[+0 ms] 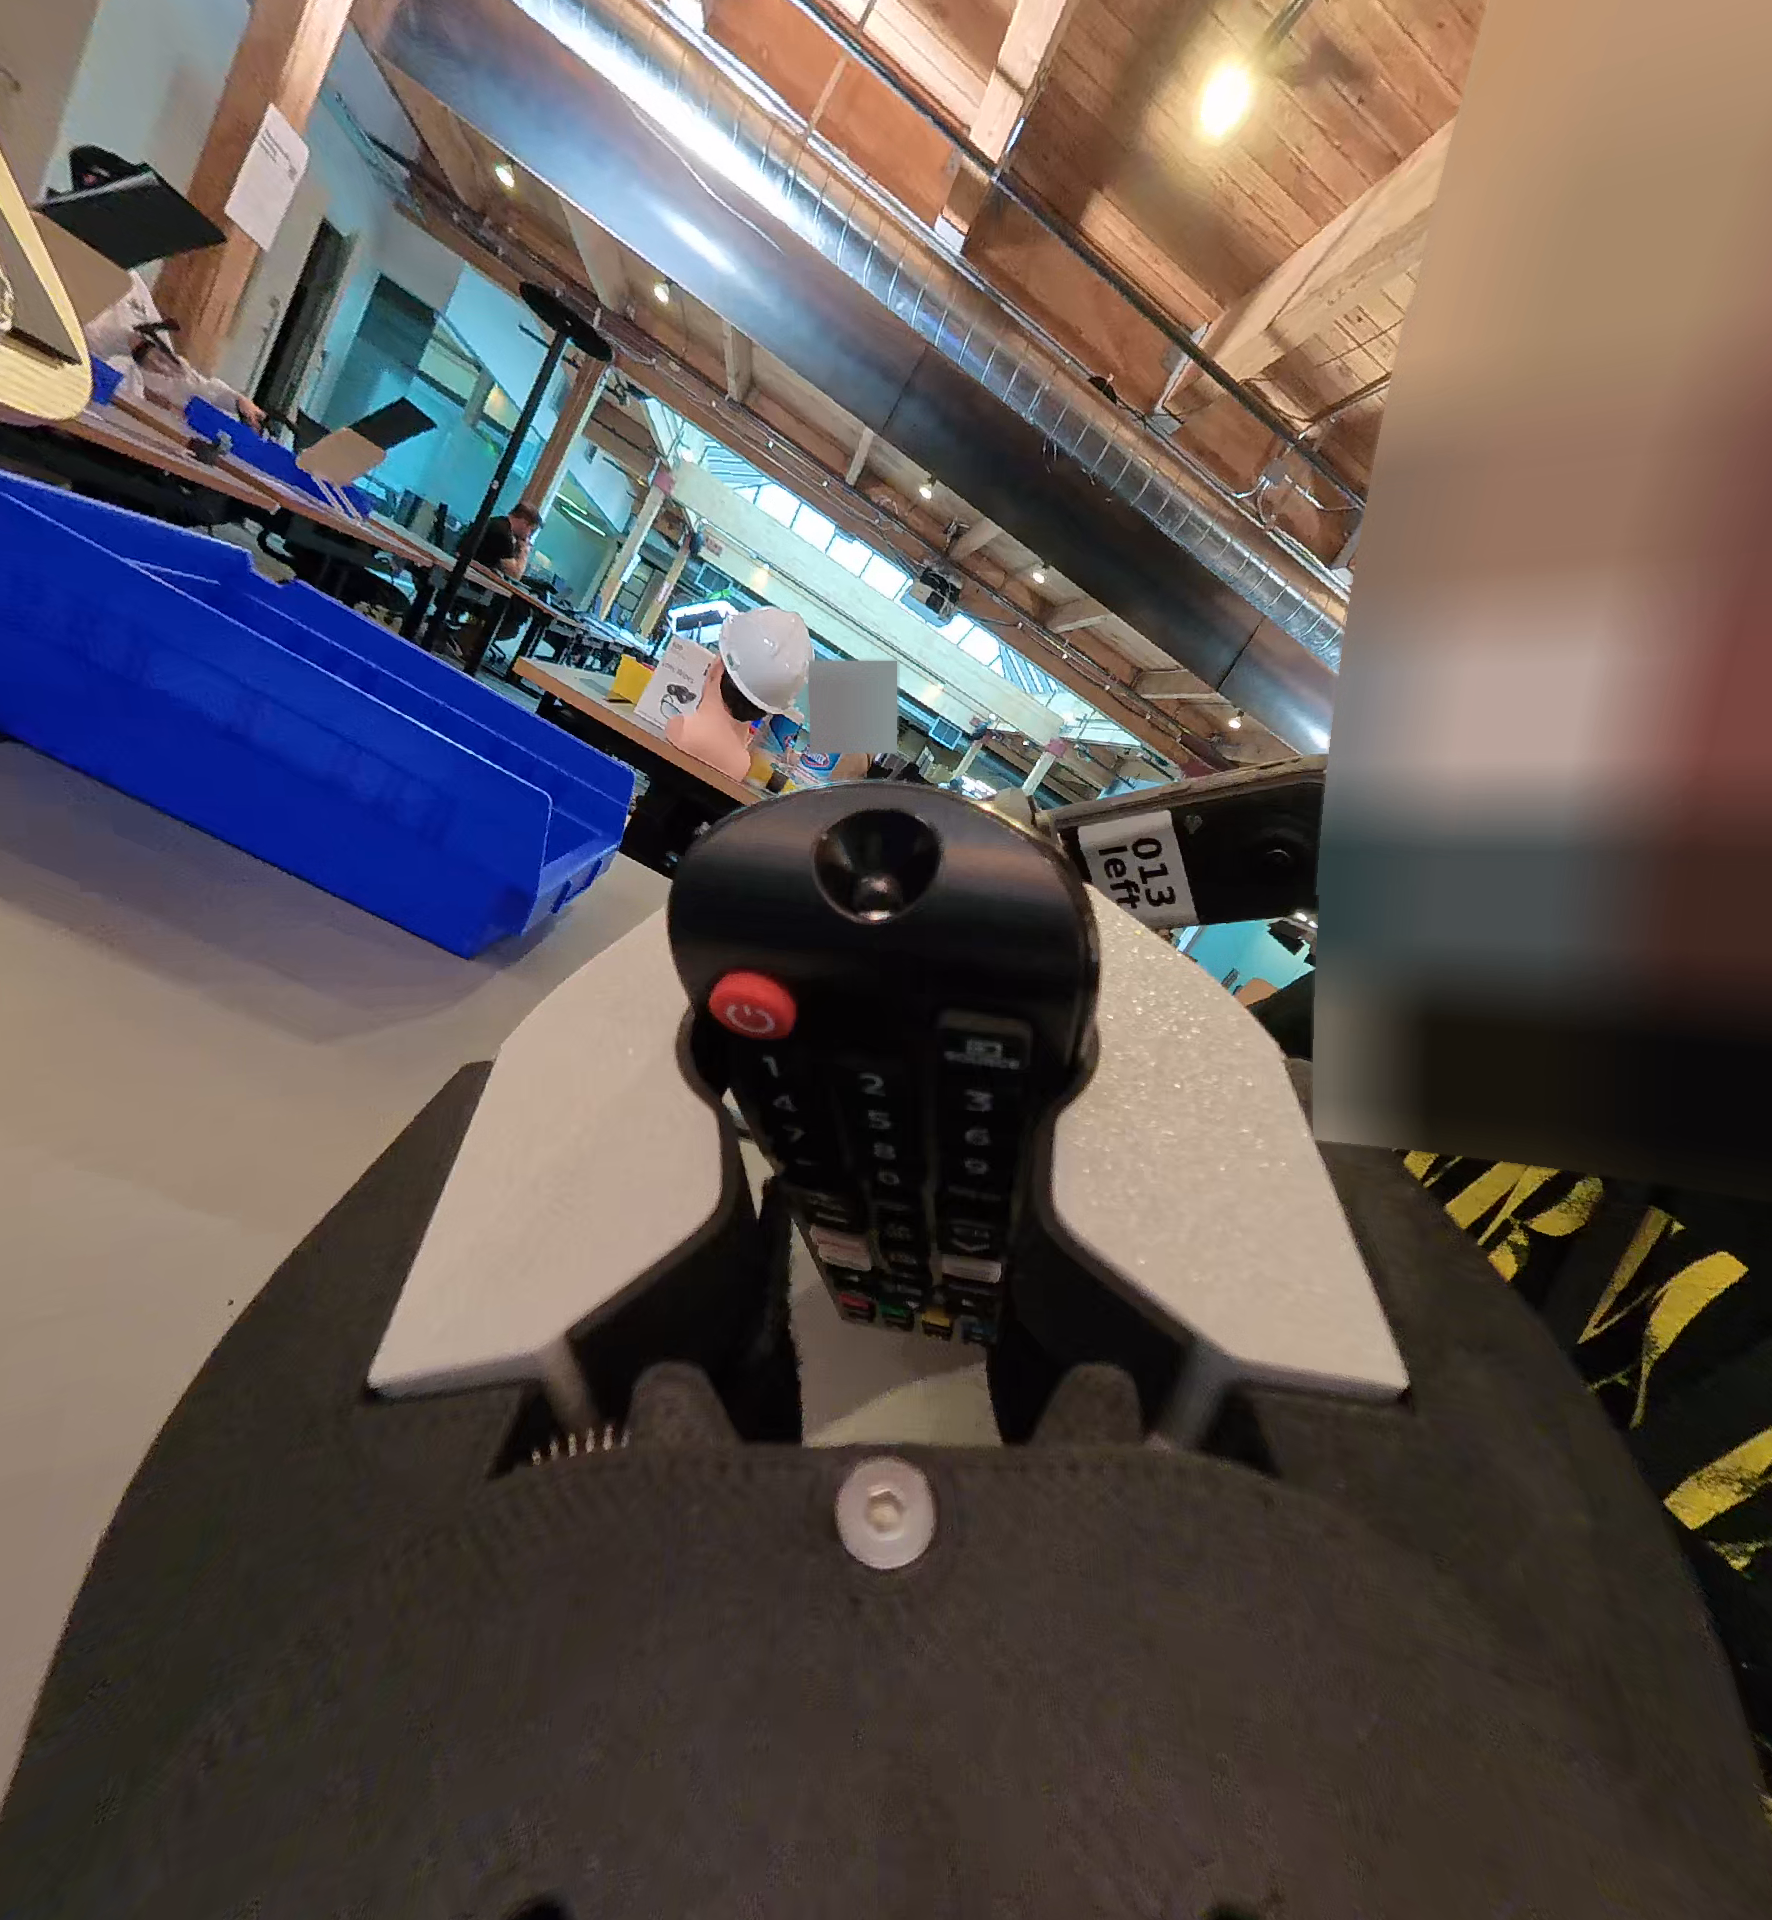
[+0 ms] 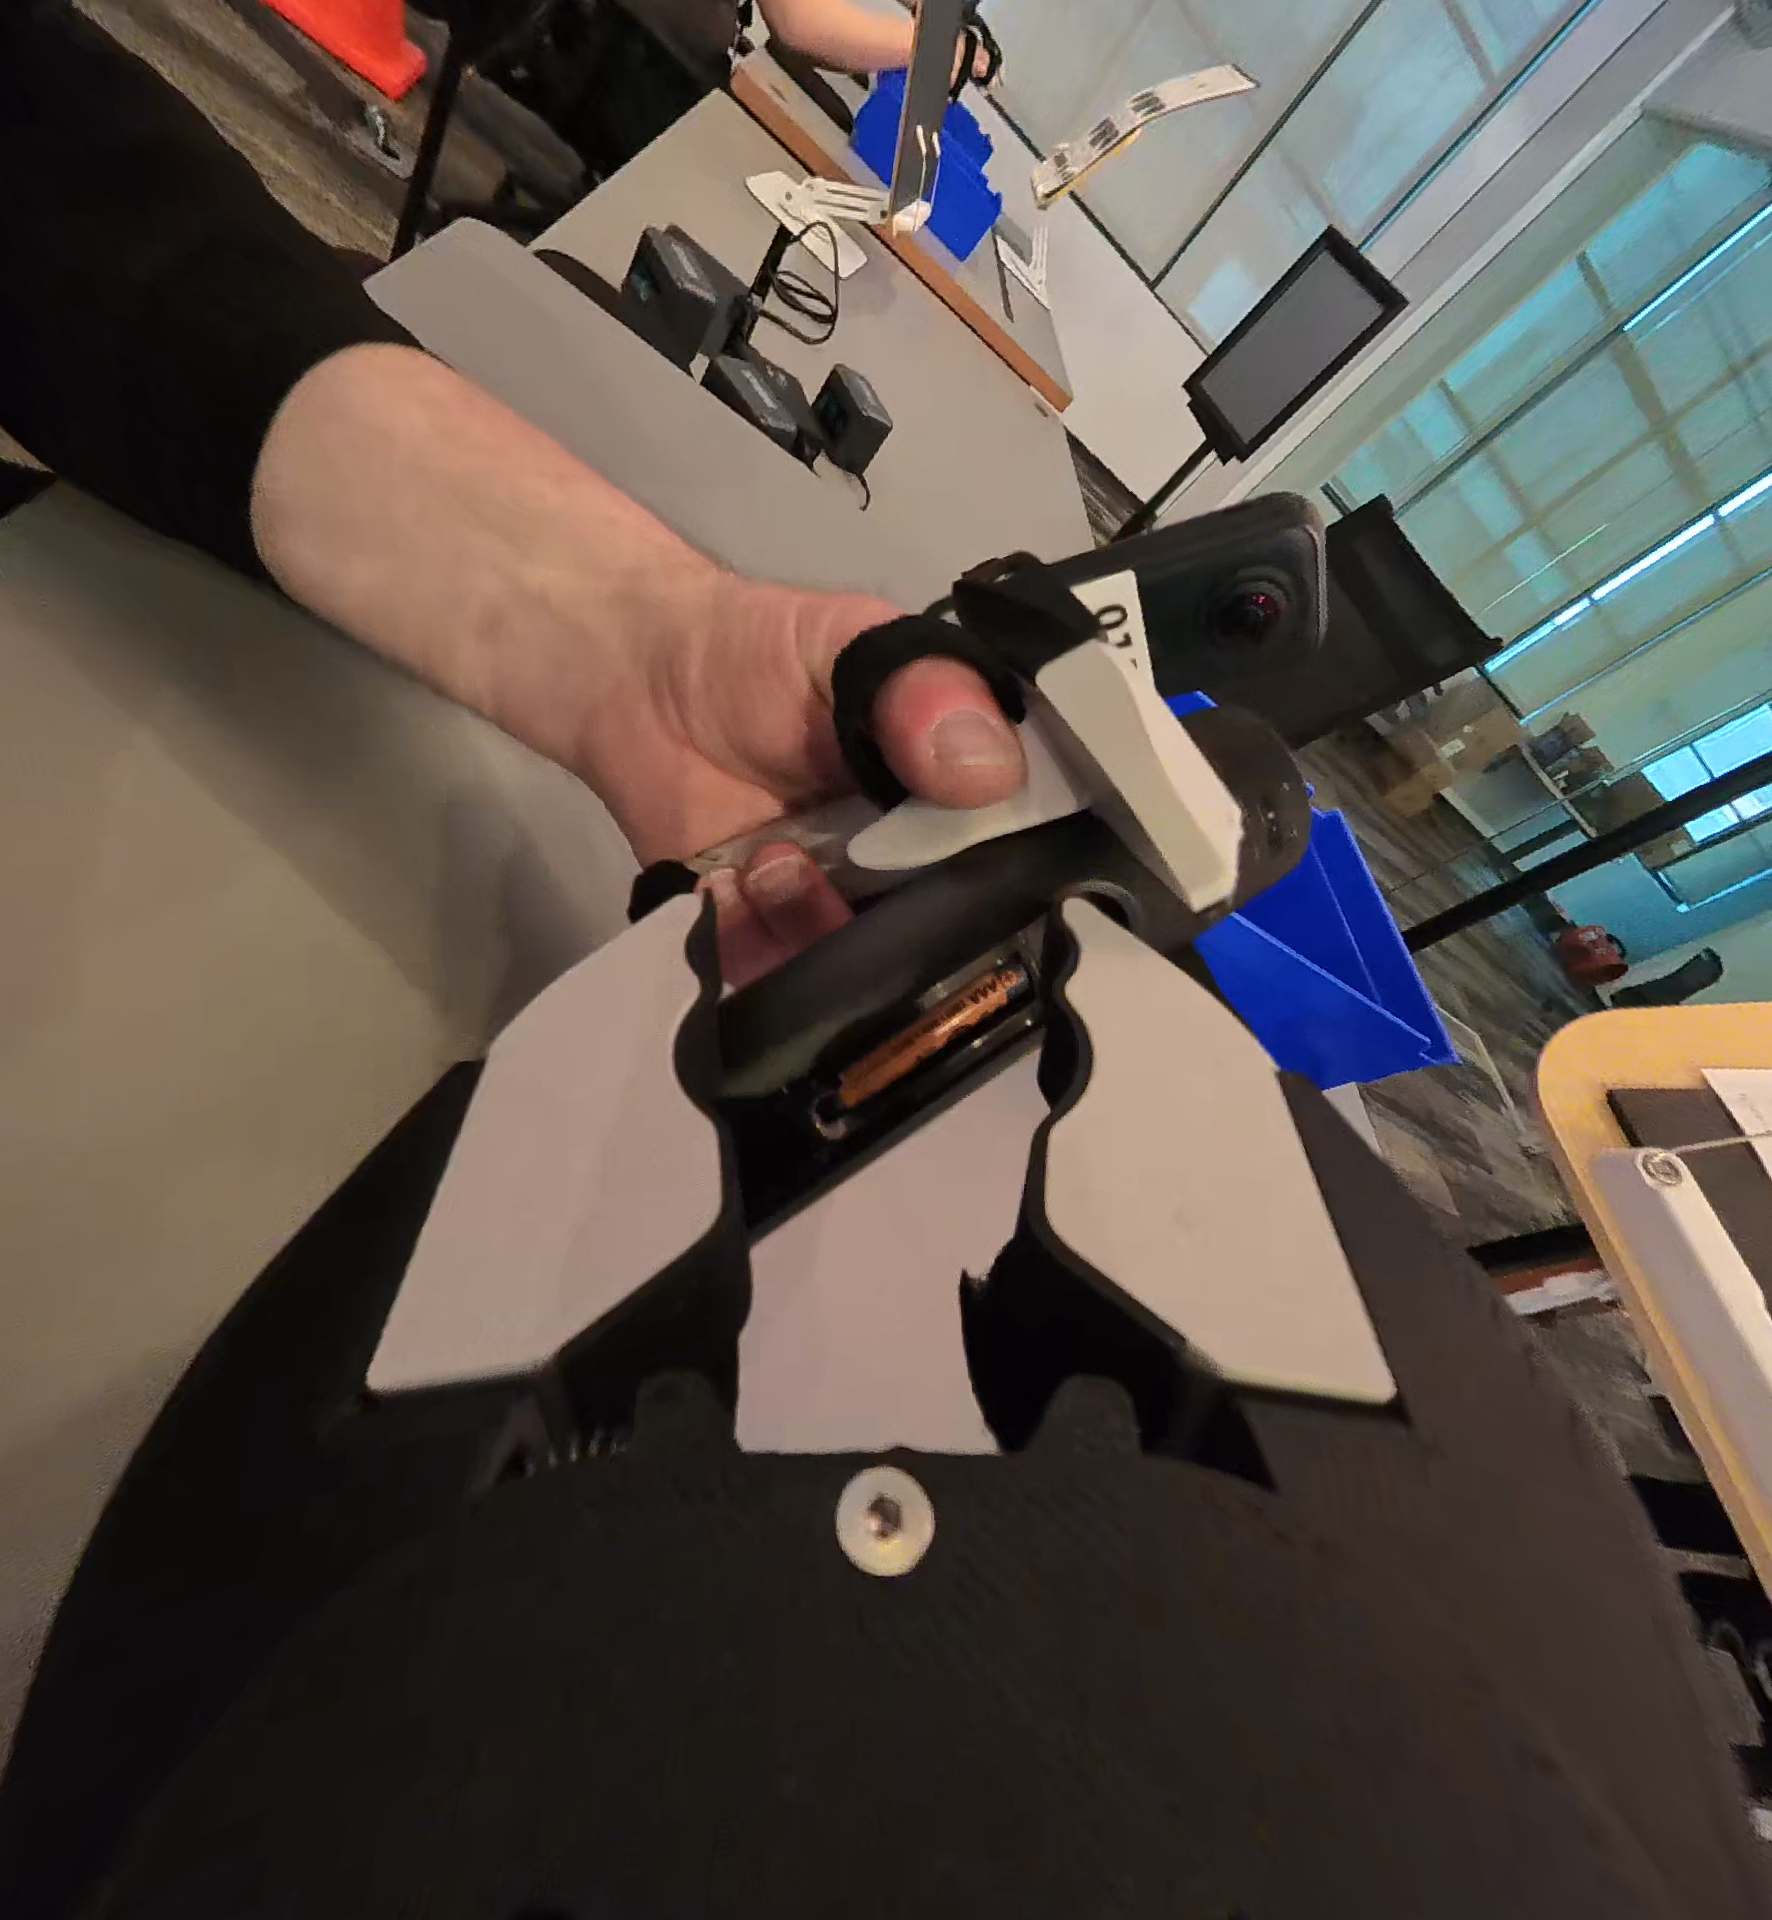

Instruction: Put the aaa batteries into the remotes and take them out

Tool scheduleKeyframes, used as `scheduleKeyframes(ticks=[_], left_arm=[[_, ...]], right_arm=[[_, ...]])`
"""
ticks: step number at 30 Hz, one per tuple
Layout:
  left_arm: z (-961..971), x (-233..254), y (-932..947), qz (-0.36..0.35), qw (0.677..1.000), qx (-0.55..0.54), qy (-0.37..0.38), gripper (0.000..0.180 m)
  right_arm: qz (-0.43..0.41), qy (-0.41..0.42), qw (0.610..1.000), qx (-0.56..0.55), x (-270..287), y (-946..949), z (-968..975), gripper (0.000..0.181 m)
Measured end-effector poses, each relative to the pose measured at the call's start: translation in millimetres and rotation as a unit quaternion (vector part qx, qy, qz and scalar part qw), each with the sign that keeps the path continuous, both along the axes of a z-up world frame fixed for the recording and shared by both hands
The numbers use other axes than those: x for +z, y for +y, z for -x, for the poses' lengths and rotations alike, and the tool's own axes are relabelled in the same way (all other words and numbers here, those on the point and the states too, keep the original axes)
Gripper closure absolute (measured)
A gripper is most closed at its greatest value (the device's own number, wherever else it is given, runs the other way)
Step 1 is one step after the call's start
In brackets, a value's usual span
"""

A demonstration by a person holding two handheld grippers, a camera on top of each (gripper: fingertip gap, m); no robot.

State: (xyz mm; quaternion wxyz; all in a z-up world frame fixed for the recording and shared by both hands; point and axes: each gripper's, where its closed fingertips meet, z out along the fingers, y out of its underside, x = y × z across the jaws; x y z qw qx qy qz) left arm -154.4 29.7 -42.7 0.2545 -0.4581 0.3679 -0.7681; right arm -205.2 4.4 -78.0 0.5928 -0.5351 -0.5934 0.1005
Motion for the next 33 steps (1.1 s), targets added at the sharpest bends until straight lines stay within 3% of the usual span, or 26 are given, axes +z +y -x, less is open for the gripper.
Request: scheduleKeyframes(ticks=[29, 33], left_arm=[[-6.9, -14.7, 2.3, 0.027, 0.999, -0.001, 0.036, 0.117], [-7.9, -18.3, 1.2, 0.030, 0.998, -0.009, 0.045, 0.116]], right_arm=[[0.036, 0.001, 0.999, 0.026, -18.0, -6.5, -13.4, 0.134], [0.036, 0.005, 0.999, 0.017, -17.7, -3.2, -14.4, 0.123]])
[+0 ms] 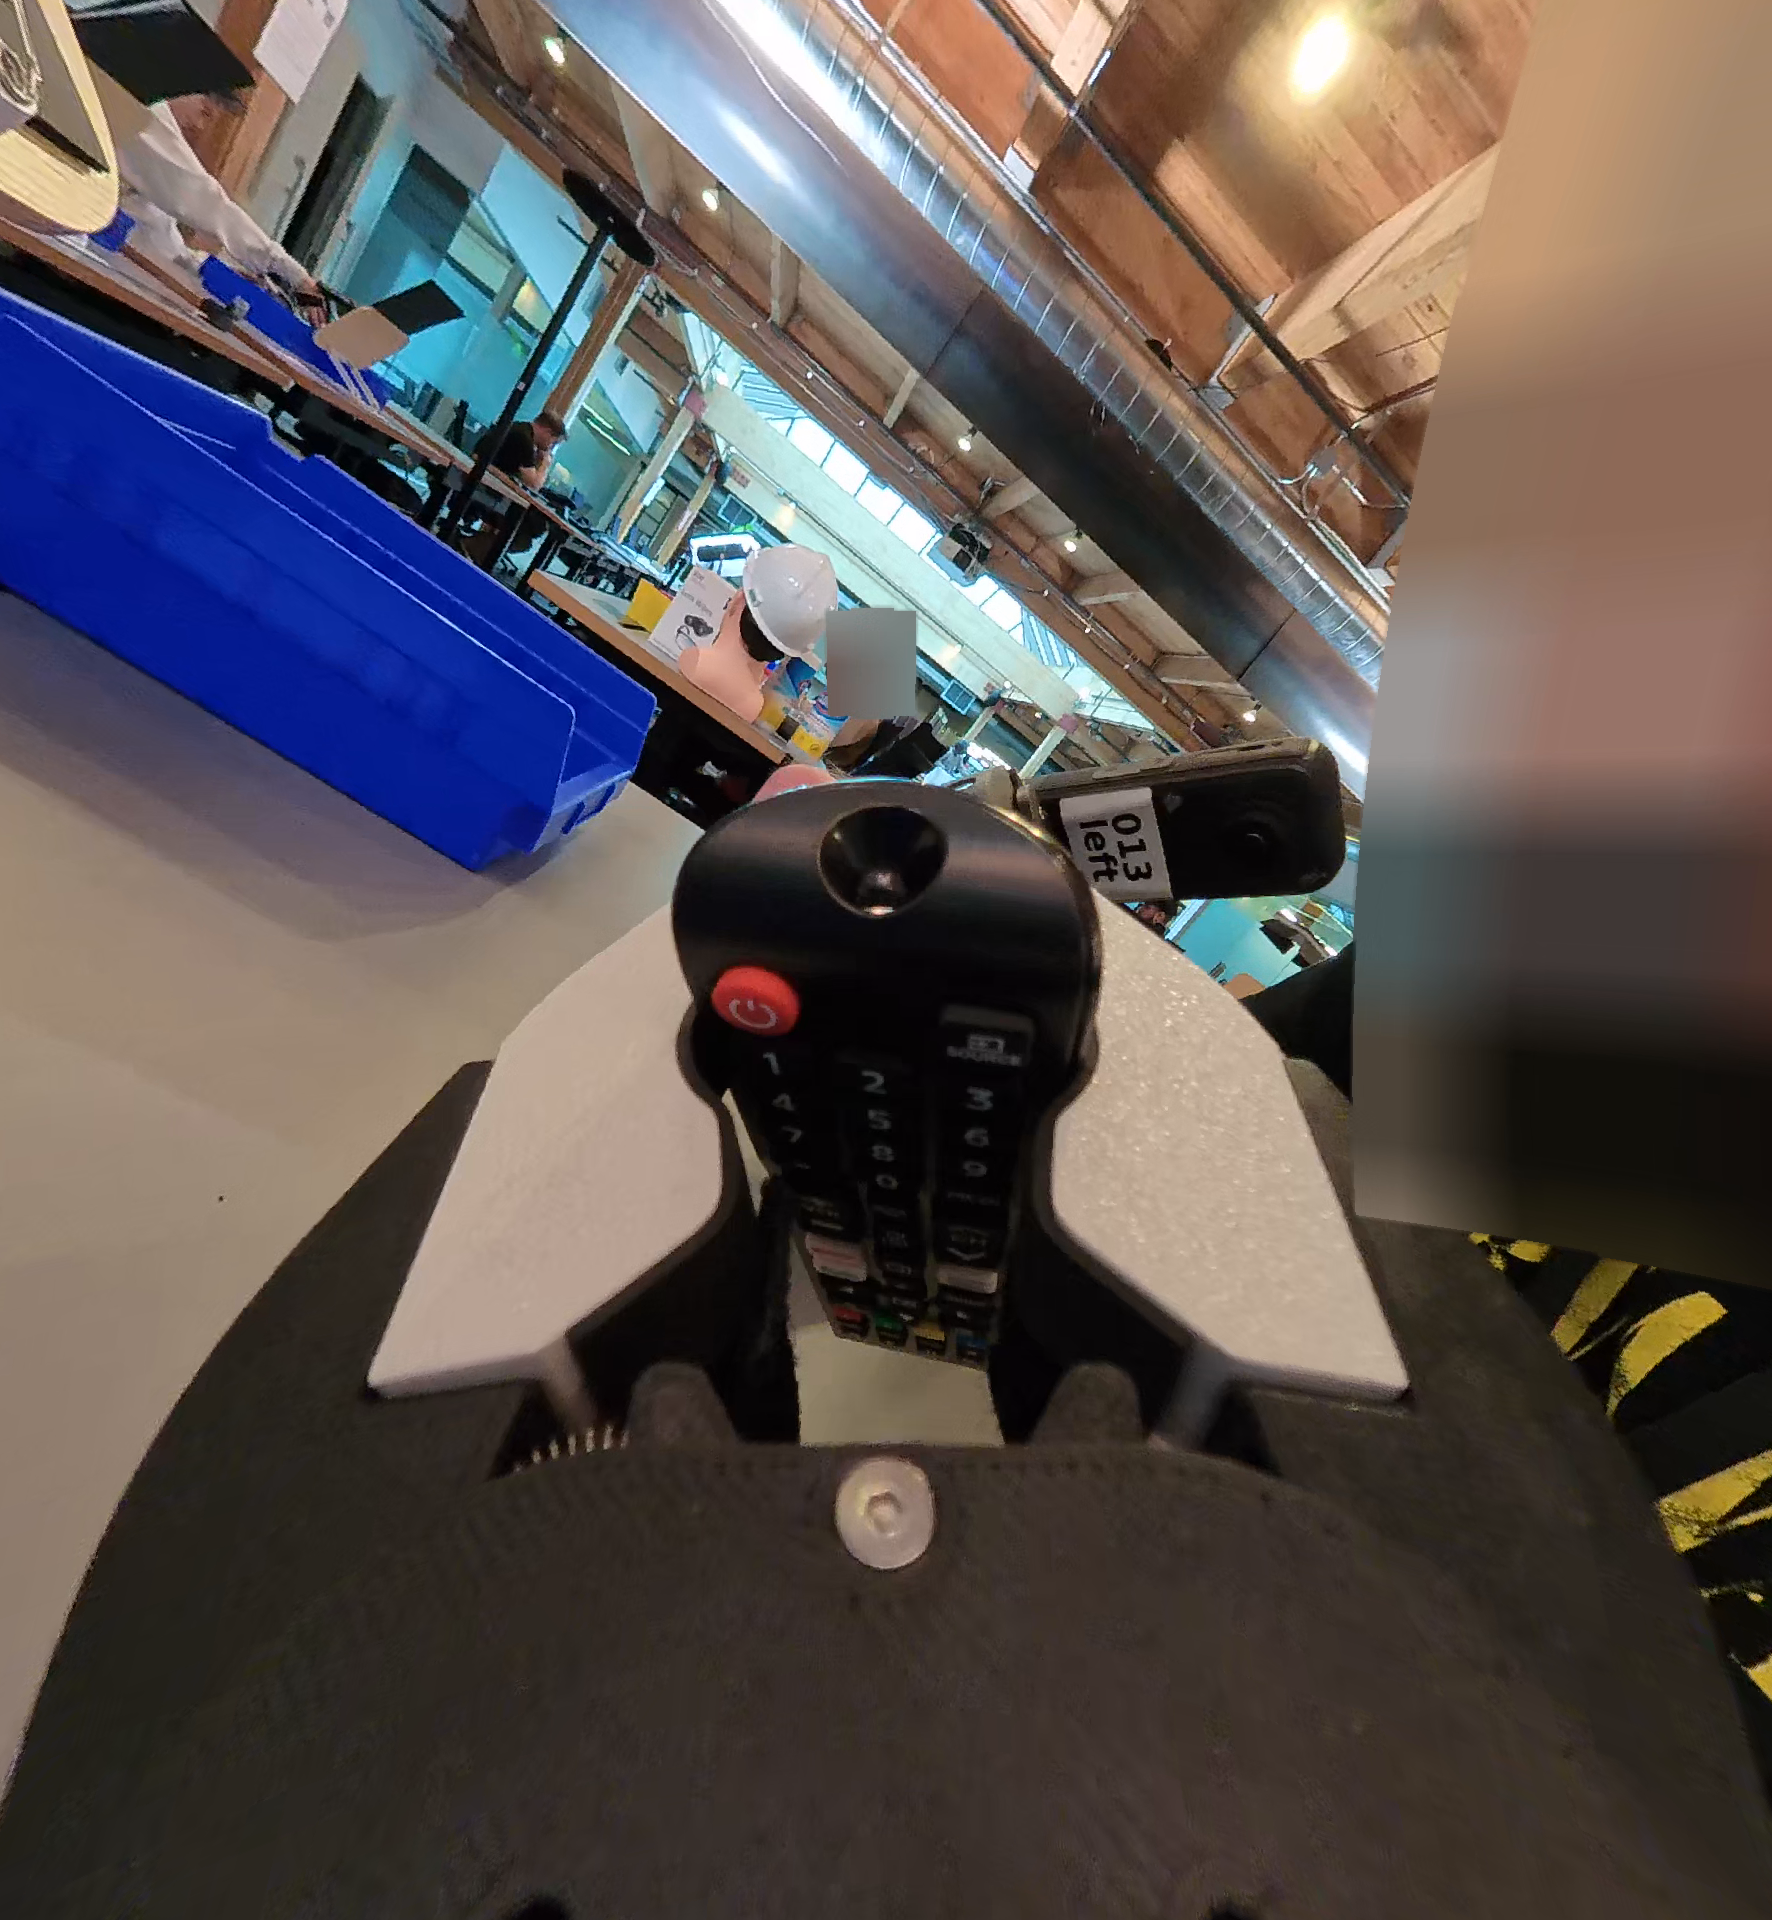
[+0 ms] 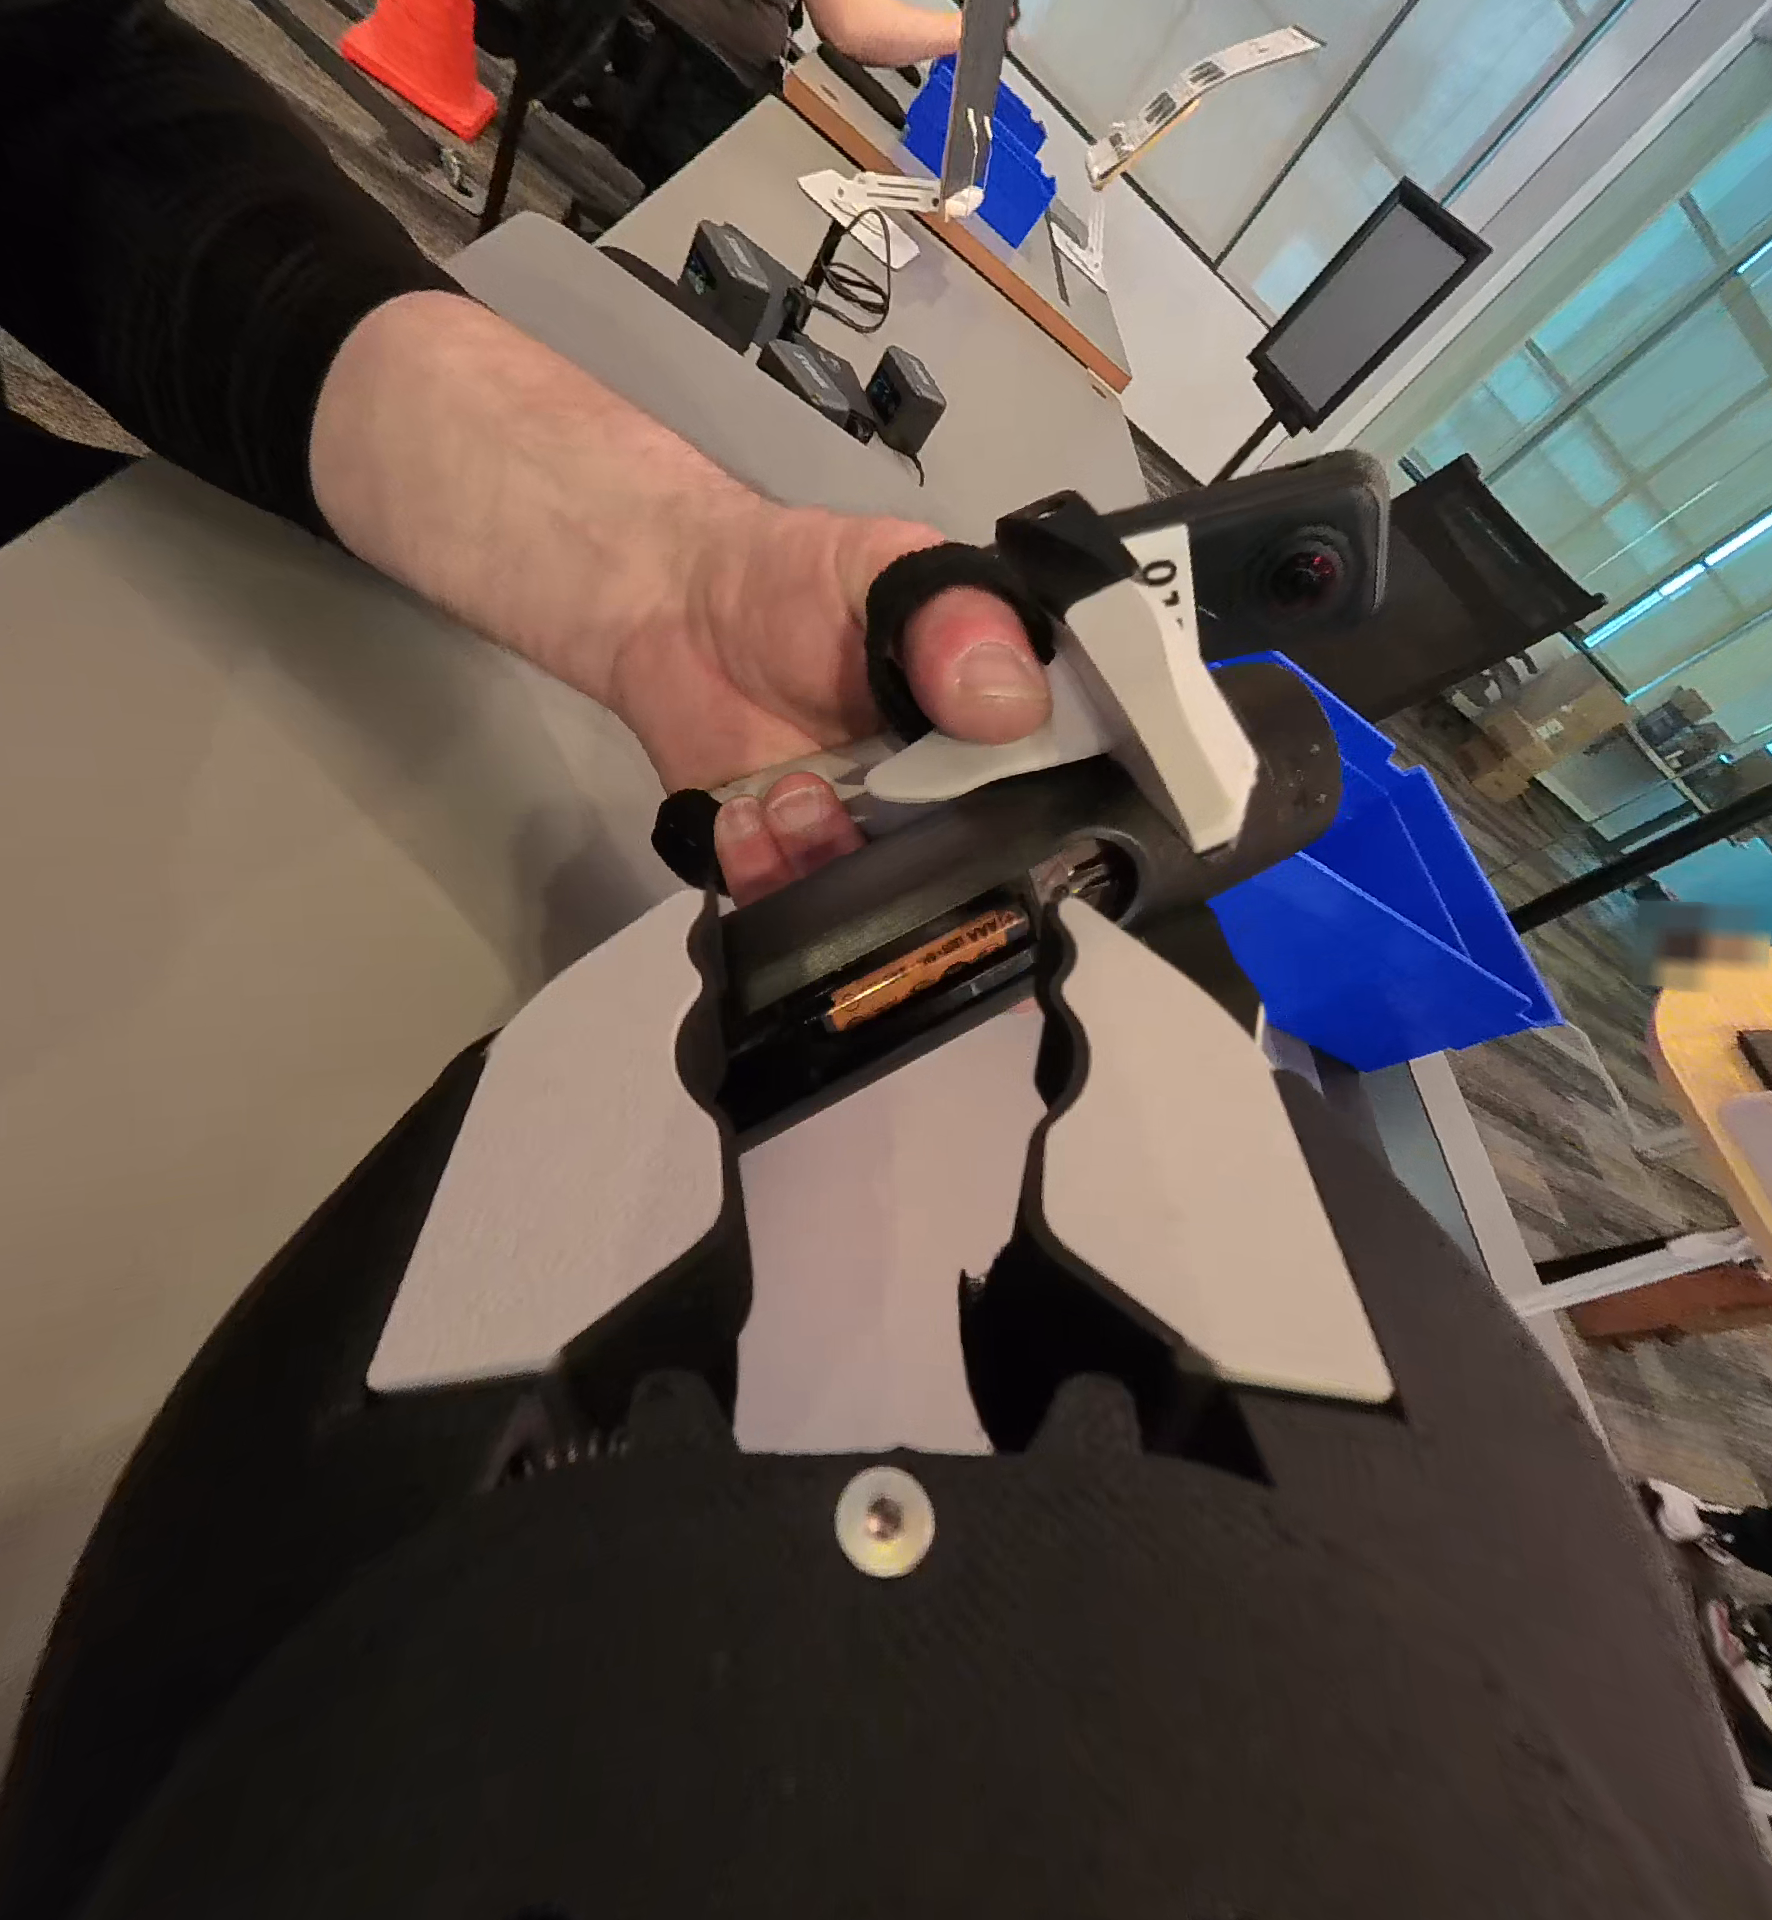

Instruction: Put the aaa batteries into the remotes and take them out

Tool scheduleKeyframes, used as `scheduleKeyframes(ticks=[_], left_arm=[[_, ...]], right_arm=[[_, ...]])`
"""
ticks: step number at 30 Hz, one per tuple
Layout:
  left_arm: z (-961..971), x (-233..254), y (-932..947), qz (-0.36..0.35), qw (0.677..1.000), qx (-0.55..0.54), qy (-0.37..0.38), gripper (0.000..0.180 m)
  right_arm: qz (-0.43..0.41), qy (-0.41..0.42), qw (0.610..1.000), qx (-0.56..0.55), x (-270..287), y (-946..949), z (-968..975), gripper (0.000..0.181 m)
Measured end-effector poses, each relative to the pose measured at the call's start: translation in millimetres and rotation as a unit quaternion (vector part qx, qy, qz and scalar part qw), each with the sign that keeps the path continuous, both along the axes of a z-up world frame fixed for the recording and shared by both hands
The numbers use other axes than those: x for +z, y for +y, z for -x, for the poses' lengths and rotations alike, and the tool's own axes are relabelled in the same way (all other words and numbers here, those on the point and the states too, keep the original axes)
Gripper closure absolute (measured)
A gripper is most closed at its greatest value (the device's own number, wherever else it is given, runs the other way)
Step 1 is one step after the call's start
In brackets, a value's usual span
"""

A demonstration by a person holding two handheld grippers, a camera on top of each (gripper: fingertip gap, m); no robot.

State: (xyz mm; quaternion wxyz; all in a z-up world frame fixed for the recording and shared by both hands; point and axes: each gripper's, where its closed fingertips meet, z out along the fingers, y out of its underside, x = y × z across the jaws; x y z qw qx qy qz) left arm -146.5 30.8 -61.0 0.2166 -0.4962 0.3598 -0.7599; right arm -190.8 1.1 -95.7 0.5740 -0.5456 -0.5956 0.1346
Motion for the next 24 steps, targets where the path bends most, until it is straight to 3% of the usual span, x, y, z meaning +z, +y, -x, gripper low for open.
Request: scheduleKeyframes(ticks=[14, 24], left_arm=[[-3.5, -2.8, -6.1, -0.002, 1.000, -0.012, 0.014, 0.117], [-0.8, 0.4, 5.1, 0.013, 1.000, 0.016, 0.002, 0.117]], right_arm=[[-0.011, -0.035, 0.999, 0.004, -15.7, 0.6, 1.8, 0.129], [-0.013, -0.042, 0.999, -0.003, -17.7, 0.5, 5.5, 0.113]])
